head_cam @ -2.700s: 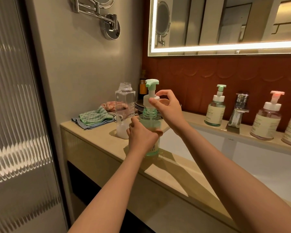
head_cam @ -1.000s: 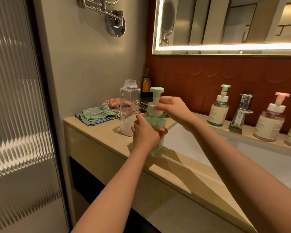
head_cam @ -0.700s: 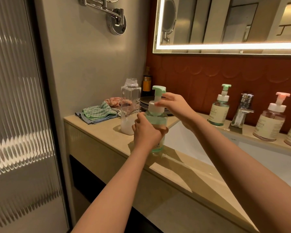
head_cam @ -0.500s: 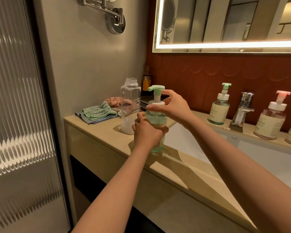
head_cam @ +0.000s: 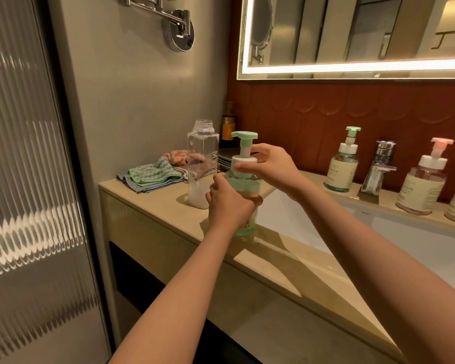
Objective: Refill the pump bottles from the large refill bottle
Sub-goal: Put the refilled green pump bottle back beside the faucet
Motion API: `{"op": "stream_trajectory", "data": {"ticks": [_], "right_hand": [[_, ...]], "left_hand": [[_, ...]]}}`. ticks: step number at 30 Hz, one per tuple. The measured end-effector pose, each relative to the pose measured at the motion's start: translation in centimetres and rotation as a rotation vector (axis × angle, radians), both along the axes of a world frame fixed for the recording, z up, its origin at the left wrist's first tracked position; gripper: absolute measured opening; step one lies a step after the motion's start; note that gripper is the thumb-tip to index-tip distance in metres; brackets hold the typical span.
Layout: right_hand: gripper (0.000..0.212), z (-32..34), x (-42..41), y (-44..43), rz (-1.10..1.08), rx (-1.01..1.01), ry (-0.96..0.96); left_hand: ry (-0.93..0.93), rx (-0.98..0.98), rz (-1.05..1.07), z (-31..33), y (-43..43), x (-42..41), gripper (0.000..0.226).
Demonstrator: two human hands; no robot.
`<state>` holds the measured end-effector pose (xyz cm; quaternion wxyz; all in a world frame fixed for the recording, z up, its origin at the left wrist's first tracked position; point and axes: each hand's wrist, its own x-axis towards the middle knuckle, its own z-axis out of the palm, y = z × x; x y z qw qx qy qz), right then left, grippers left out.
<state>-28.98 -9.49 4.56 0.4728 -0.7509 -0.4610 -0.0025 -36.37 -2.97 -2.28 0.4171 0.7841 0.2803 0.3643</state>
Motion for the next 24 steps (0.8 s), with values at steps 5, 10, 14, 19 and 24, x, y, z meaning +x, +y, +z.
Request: {"op": "stream_trajectory", "data": {"ticks": [5, 10, 14, 19, 24], "right_hand": [[0.056, 0.07, -0.60, 0.28, 0.051, -0.022, 0.111], [0.056, -0.10, -0.31, 0.33, -0.113, 0.001, -0.055], [0.062, 0.07, -0.85, 0.85, -0.129, -0.020, -0.019], [0.041, -0.06, -0.78, 0.14, 0.001, 0.044, 0.058], [0.062, 0.14, -0.81, 0.48, -0.084, 0.013, 0.036]], "left_hand": [[-0.012, 0.000, -0.014, -0.06, 0.03, -0.03, 0.079], [0.004, 0.001, -0.005, -0.02, 0.07, 0.09, 0.077], [-0.014, 0.001, -0.018, -0.07, 0.12, -0.05, 0.078], [-0.001, 0.008, -0.007, -0.03, 0.06, 0.04, 0.079], [-0.013, -0.012, -0.023, 0.01, 0.11, -0.07, 0.079]]}}
